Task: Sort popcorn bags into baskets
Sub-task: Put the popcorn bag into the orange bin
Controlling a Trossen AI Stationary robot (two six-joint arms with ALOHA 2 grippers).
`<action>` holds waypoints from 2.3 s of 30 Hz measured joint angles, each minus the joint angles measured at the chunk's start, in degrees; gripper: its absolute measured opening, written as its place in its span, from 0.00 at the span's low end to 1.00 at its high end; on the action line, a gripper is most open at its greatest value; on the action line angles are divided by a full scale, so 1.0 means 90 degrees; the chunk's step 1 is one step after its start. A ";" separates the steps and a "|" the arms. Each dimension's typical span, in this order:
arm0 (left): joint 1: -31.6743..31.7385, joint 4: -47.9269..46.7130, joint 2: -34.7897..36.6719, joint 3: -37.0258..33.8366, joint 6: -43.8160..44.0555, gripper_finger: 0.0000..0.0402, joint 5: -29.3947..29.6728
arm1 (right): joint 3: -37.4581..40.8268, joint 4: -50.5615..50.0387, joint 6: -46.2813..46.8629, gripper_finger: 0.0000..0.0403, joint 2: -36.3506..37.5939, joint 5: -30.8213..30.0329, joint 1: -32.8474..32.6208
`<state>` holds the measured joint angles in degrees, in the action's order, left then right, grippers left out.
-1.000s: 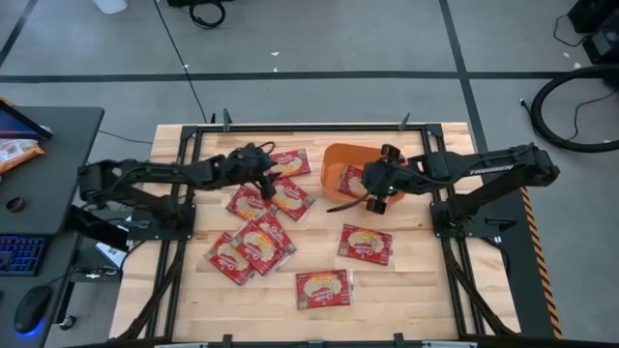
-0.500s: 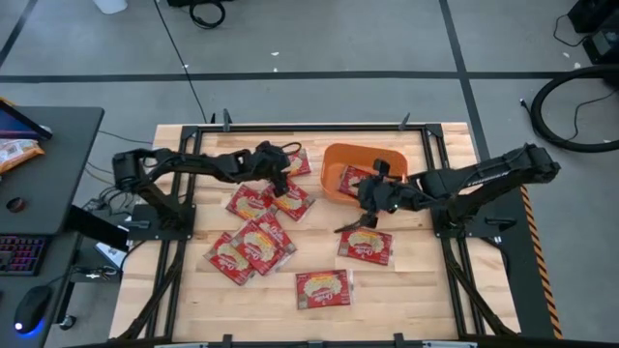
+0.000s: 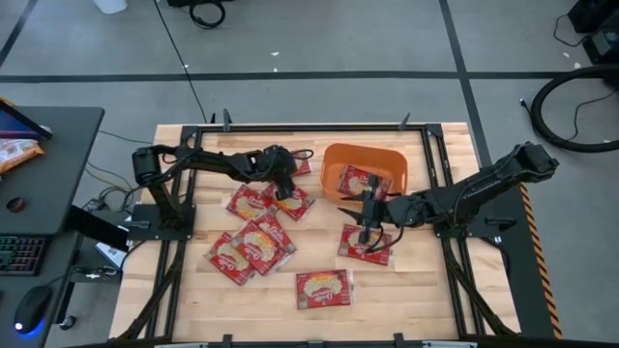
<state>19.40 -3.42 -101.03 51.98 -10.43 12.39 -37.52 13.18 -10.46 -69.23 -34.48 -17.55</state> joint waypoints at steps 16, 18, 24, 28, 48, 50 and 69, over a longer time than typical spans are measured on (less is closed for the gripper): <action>-0.0105 0.0380 -0.0446 -0.0001 -0.1161 0.42 0.0376 | 0.0106 -0.0633 -0.0333 0.29 0.0292 -0.0221 -0.0632; -0.0097 0.0336 -0.0472 -0.0006 -0.1237 0.42 0.0403 | 0.0293 -0.0507 -0.0368 0.28 0.0401 -0.0187 -0.0590; -0.0100 0.0329 -0.0532 -0.0001 -0.1300 0.42 0.0621 | 0.0688 -0.0124 -0.0406 0.25 0.0755 0.0180 -0.0231; -0.0093 0.0258 -0.0532 -0.0001 -0.1320 0.39 0.0625 | 0.0724 -0.0076 -0.0389 0.23 0.0814 0.0548 -0.0105; -0.0097 -0.0465 0.0619 -0.0018 -0.0801 0.01 0.0516 | 0.0724 -0.0091 -0.0407 0.19 0.0811 0.0758 -0.0081; -0.0102 -0.0610 0.0921 -0.0018 -0.0705 0.01 0.0503 | 0.0724 -0.0089 -0.0407 0.19 0.0811 0.0661 -0.0081; -0.0511 -0.1057 0.1824 0.0048 0.0257 0.00 -0.0193 | 0.0724 -0.0081 -0.1013 0.19 0.0849 -0.0175 -0.0052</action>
<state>14.80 -12.93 -84.62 52.41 -8.12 10.66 -31.00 12.46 -19.59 -61.60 -36.05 -18.02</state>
